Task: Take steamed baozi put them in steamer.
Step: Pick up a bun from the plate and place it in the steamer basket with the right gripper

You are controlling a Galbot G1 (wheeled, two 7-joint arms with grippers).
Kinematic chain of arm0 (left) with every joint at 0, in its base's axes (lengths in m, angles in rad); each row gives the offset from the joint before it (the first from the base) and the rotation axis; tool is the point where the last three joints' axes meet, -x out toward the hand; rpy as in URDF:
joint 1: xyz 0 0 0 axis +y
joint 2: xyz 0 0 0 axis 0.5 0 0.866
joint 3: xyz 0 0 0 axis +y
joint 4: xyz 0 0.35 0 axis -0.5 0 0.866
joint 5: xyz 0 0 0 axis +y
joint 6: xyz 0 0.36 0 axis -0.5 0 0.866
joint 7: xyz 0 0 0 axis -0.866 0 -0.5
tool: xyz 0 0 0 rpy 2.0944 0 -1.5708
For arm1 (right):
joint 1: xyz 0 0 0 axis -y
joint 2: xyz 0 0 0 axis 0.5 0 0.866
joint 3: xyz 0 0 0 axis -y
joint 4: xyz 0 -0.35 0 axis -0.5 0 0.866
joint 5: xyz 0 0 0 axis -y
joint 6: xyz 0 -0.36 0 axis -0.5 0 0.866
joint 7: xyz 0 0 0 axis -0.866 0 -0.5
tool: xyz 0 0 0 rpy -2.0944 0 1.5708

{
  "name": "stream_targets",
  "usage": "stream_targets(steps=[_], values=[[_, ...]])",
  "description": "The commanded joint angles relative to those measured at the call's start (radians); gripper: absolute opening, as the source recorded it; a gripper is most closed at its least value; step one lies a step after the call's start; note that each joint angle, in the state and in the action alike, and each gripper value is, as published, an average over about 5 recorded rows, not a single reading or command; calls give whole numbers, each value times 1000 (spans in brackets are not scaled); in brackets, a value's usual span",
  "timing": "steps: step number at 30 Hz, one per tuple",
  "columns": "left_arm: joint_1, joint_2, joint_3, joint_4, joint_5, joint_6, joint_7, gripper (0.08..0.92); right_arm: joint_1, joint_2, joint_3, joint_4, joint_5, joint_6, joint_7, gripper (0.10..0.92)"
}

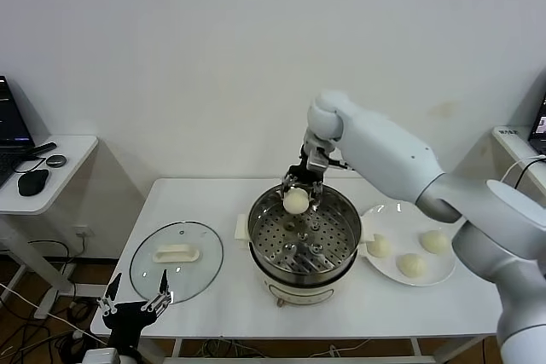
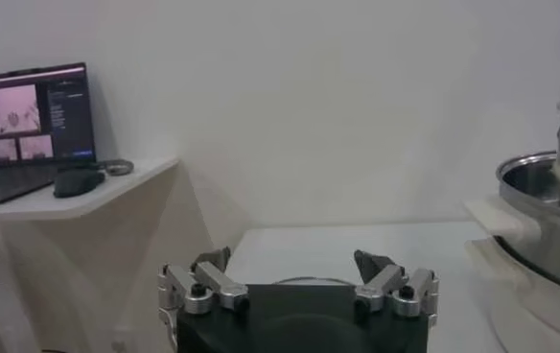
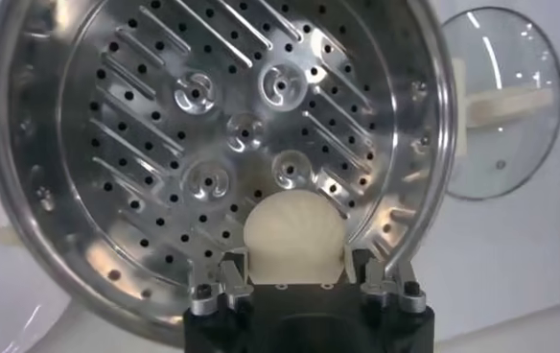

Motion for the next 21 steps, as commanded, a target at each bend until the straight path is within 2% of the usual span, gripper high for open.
stream_targets(steps=[1, 8, 21], values=[[0, -1, 0, 2, -4, 1, 1, 823, -42, 15, 21, -5, -89, 10, 19, 628], [-2, -1, 0, 7, -5, 1, 0, 823, -54, 24, 52, -24, -150, 10, 41, 628], [-5, -2, 6, 8, -16, 3, 0, 823, -70, 11, 21, -27, -84, 9, 74, 637]])
